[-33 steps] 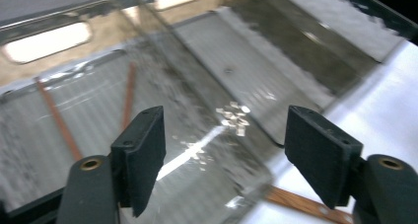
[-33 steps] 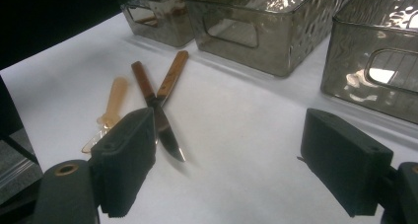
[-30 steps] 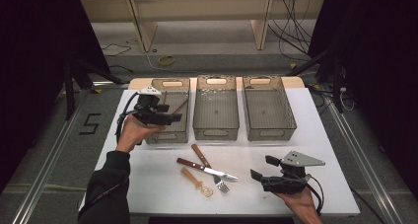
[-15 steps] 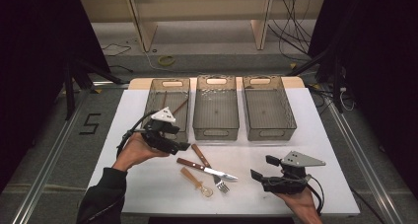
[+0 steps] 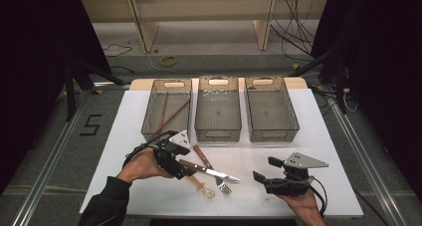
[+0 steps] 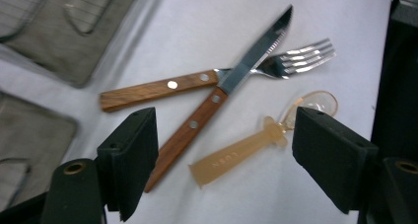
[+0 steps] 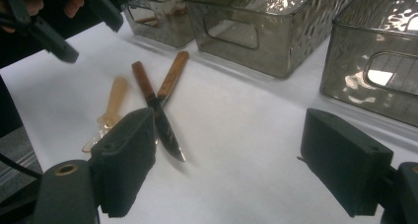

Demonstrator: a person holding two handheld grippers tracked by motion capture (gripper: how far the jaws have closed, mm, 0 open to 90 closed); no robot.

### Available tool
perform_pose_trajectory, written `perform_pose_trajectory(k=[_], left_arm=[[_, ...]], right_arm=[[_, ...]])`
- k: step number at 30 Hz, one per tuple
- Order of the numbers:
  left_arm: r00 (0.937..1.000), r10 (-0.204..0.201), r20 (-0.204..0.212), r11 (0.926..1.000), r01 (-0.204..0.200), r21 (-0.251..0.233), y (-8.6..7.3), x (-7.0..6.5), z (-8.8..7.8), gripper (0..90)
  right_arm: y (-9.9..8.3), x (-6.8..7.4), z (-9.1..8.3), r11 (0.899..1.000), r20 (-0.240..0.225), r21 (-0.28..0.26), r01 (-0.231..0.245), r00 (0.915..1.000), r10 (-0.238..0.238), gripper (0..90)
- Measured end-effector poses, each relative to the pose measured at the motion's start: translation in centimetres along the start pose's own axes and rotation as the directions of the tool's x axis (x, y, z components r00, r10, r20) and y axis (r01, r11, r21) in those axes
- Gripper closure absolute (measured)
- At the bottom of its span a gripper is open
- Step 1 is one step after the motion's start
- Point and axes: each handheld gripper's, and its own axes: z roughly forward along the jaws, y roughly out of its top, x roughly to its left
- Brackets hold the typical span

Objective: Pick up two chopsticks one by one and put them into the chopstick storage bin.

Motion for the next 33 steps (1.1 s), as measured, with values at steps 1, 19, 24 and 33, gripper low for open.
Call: perform_pose_trajectory(k=[1, 19, 24, 33], left_arm=[[0.9999, 0.014, 0.003, 0.9998, -0.014, 0.015, 0.0, -0.2, 0.2, 24.9], [0.9803, 0.182, 0.076, 0.9694, -0.192, 0.153, -0.3, -1.5, 3.3, 25.9], [0.9743, 0.209, 0.085, 0.959, -0.221, 0.177, -0.4, -1.3, 3.8, 30.6], [0.9706, 0.22, 0.098, 0.9509, -0.236, 0.201, -0.6, -1.0, 4.8, 37.0]], right_arm=[[0.0, 0.0, 0.0, 1.0, 0.0, -0.001, 0.001, 1.0, -0.001, 22.1], [0.0, 0.0, 0.1, 1.0, -0.004, 0.003, 0.0, 1.0, 0.0, 22.1], [0.0, 0.1, 0.1, 1.0, -0.005, 0.005, -0.001, 1.0, 0.001, 22.1], [0.0, 0.0, 0.1, 1.0, -0.007, 0.007, -0.001, 1.0, 0.001, 22.2]])
